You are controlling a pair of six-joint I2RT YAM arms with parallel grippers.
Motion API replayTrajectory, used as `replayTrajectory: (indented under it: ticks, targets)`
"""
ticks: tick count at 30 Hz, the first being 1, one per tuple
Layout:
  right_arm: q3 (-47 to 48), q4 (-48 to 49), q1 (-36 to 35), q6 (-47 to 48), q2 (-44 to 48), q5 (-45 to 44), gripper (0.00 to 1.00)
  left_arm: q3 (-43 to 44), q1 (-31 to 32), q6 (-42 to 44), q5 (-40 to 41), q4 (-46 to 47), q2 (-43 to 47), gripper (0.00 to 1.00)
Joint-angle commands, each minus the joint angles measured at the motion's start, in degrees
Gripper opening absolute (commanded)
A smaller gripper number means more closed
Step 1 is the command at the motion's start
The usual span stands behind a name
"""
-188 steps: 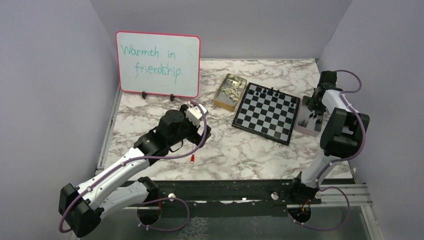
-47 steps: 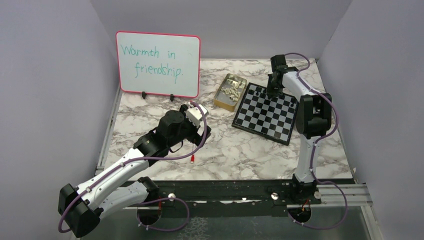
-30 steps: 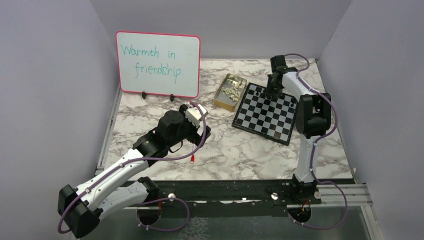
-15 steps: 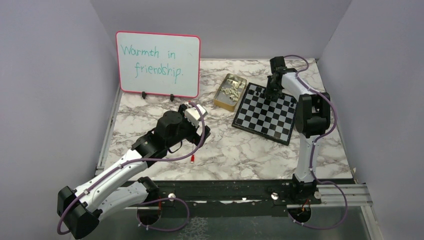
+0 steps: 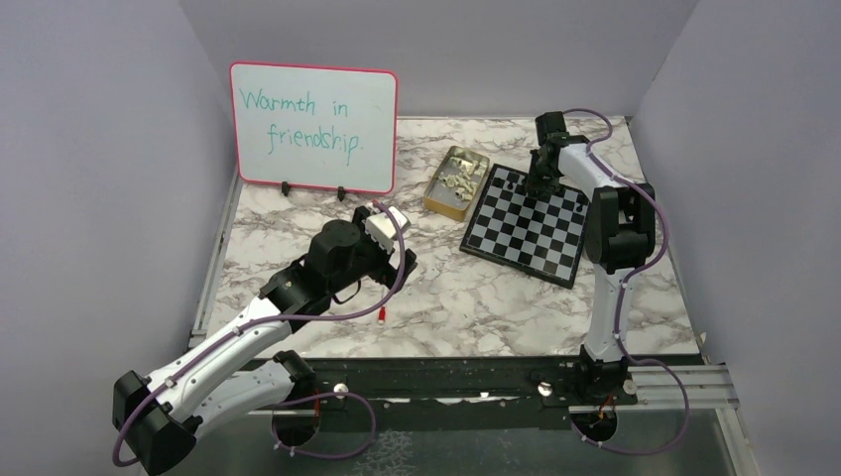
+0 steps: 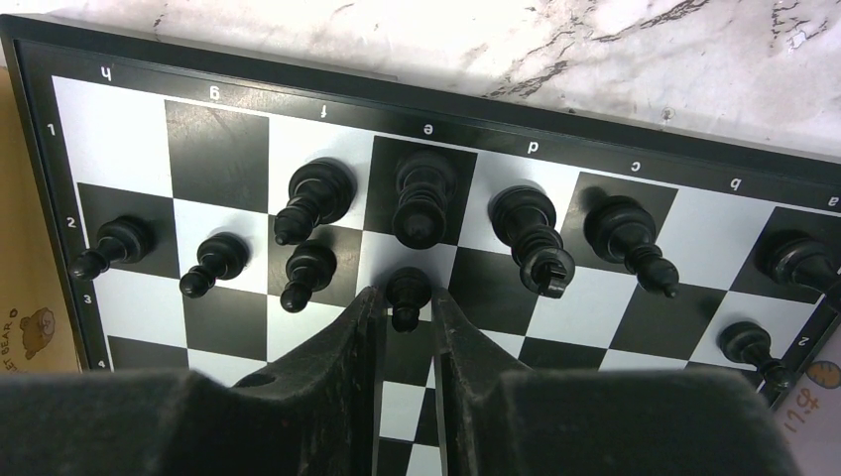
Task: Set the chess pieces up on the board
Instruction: Place the chess piece on the chessboard.
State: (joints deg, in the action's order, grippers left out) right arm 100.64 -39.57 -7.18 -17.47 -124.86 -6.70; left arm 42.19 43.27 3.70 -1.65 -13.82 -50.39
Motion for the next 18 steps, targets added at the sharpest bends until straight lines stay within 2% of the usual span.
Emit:
replayTrajectory:
  ticks: [1,6,9,18]
  targets:
    - [-1.6,0.6,-0.4,0.8,-1.4,1.2,0.27,-0.6,0.3,0.5,1.2,0.9,1.5,0.99]
    - [-2.2,-0.4,-0.4,0.2,-0.6,-0.1,0.27,-0.5,0.3,0.6,1.2,0.7,1.6,0.99]
    - [-3.2,-0.5,-0.4,-0.7,0.8,-0.8,0.3,-0.5,0.3,0.6,1.2,0.8,1.6,0.99]
    - [-3.1,-0.8,-0.4,-0.8,7.4,3.9,0.37,-0.7,0.4,0.6,1.2,1.1,2.2,0.99]
